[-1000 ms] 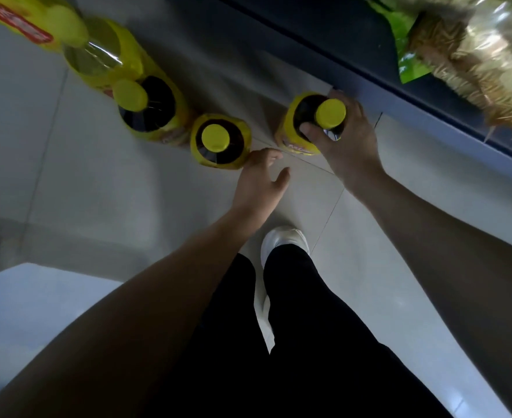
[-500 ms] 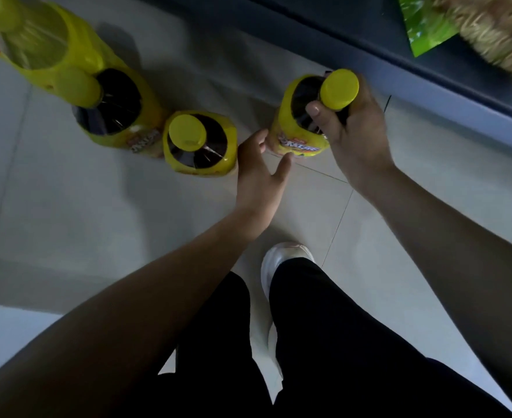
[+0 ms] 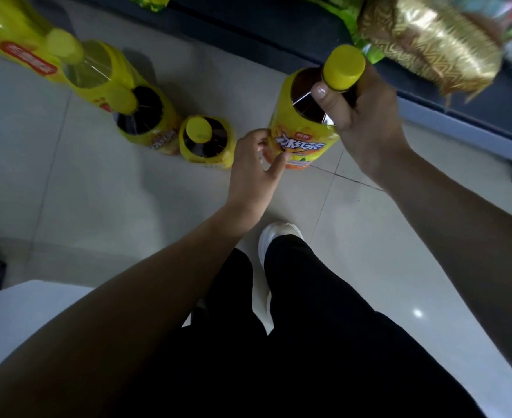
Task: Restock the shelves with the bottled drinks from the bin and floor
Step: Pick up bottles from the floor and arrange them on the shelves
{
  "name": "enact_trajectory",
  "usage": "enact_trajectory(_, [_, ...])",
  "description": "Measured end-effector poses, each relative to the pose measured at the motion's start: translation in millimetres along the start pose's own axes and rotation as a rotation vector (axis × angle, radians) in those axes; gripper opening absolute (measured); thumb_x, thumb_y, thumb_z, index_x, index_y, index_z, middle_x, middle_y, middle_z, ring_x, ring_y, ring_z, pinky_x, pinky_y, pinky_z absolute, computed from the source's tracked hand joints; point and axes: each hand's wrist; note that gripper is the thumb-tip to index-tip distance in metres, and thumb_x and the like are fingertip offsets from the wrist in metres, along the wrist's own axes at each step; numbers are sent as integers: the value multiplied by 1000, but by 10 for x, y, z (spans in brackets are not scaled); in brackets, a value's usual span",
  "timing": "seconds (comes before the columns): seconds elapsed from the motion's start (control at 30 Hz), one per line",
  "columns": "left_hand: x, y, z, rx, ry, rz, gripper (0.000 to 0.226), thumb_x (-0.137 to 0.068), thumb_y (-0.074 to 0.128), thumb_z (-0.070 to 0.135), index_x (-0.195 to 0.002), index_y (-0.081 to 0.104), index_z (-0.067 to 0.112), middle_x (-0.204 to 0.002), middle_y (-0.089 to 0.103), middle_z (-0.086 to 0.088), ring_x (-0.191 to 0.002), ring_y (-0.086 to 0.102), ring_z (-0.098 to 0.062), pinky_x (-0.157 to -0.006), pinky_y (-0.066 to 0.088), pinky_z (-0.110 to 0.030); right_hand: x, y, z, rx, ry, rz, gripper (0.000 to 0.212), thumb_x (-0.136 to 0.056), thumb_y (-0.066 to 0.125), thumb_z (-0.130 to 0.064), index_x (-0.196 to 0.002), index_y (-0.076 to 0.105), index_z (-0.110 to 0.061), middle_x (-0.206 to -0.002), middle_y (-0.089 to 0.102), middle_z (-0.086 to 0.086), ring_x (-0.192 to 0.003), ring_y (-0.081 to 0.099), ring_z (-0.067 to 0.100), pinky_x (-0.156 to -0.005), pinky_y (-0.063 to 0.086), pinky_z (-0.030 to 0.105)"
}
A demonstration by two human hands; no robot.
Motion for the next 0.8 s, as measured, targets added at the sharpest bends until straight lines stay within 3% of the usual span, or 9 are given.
enact_trajectory(0.1, [190, -201, 343, 12, 6, 4, 50, -77, 61, 34, -118, 52, 6, -119, 55, -10, -111, 54, -20, -92, 51, -41, 103, -226, -402, -55, -1, 25, 54, -78, 50, -58, -104, 54, -11, -82, 54, -19, -77, 53, -8, -72, 40, 10])
enact_trajectory(0.23, [465, -566, 912, 41, 27, -9, 48, -77, 61, 39, -114, 55, 9, -115, 58, -7, -107, 56, -16, -90, 52, -37, 259, -586, -1023, -78, -17, 73, 51, -86, 54, -46, -106, 57, 0, -84, 55, -11, -75, 50, -7, -68, 34, 1])
enact_trajectory(0.3, [599, -777, 1238, 62, 41, -27, 47, -76, 61, 41, -113, 56, 12, -113, 60, -7, -107, 58, -17, -89, 52, -33, 334, -797, -1387, -94, -22, 80, 50, -85, 54, -47, -106, 57, -1, -82, 55, -14, -78, 48, -5, -66, 35, 1])
enact_trajectory(0.43, [899, -1232, 2006, 63, 109, -39, 29, -83, 65, 26, -109, 53, 19, -115, 59, -8, -107, 57, -13, -85, 47, -16, 464, -1284, -2189, -126, -9, 79, 43, -84, 55, -46, -107, 59, -9, -83, 57, -17, -81, 53, -3, -68, 39, 4])
enact_trajectory(0.57, [1205, -1686, 2885, 71, 201, -24, 29, -83, 66, 26, -103, 47, 31, -116, 56, -5, -105, 54, -7, -88, 47, -21, 554, -1815, -3037, -108, -31, 95, 29, -87, 59, -39, -98, 59, -13, -73, 54, -18, -66, 53, -9, -60, 35, 3])
enact_trajectory(0.7, [1465, -2034, 3658, 73, 253, -28, 27, -86, 66, 20, -106, 49, 25, -114, 55, 0, -102, 52, 1, -87, 45, -14, 690, -2359, -3765, -151, -76, 139, 23, -88, 59, -36, -101, 62, -17, -80, 60, -11, -76, 55, 1, -65, 41, 7])
enact_trajectory(0.8, [1649, -2197, 4195, 97, 291, -10, 28, -86, 66, 20, -111, 54, 16, -116, 58, -4, -107, 54, -7, -88, 45, -16, 779, -2761, -4216, -135, -111, 181, 8, -90, 59, -32, -96, 59, -26, -77, 57, -19, -67, 54, -9, -63, 38, 4])
Point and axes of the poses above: each hand's wrist, its own x-axis away from the middle knuckle, its own y-axis out of the palm, z = x × y
